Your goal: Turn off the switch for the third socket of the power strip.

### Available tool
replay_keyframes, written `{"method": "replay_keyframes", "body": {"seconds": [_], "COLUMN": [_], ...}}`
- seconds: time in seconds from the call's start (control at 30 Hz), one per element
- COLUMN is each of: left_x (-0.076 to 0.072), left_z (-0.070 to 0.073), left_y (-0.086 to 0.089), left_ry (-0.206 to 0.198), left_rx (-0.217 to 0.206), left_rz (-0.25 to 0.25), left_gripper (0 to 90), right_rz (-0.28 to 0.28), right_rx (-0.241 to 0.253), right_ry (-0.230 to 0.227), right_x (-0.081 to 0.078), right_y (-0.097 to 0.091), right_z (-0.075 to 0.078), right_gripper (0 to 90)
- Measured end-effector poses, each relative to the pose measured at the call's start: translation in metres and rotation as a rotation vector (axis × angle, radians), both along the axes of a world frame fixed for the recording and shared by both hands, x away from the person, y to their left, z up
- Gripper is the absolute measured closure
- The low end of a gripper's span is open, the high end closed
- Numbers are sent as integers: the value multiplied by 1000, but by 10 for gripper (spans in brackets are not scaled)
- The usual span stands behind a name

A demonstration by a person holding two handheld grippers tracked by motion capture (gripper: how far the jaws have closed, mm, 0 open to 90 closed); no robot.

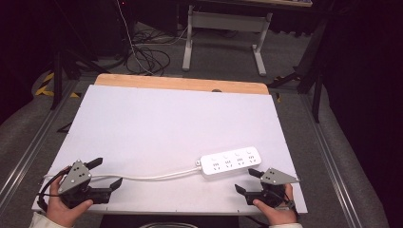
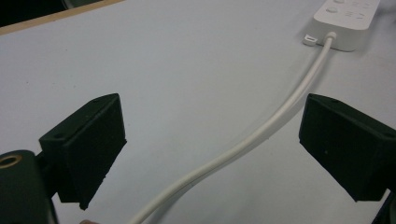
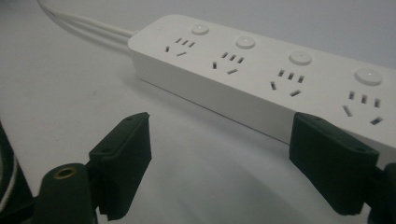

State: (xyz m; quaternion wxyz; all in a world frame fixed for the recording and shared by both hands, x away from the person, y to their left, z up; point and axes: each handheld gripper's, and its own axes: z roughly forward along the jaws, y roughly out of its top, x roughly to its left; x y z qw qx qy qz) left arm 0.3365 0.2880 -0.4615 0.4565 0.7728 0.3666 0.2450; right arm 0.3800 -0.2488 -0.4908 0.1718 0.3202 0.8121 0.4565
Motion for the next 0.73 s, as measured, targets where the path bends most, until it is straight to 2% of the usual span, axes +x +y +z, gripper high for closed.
{"method": "replay_keyframes", "body": {"seconds": [0.07,0.2,0.33,0.37,0.5,0.73], "left_x": [2,3,3,3,2,2], "left_z": [0,-1,-1,0,1,1], "left_y": [-1,-3,-2,-2,-1,-1], "left_ry": [-2,-6,-18,-20,-21,-17], "left_rx": [5,8,16,7,-4,-4], "left_rz": [0,2,4,9,12,16], "left_gripper": [75,75,74,74,74,74], "right_rz": [-17,-41,-43,-44,-46,-60], "right_rx": [-7,13,20,13,9,39], "right_ry": [-12,-34,-43,-47,-50,-33], "right_x": [2,3,2,2,2,1], "right_y": [-1,-5,-4,-4,-4,-5], "right_z": [1,4,4,4,5,6], "right_gripper": [196,183,166,159,150,118]}}
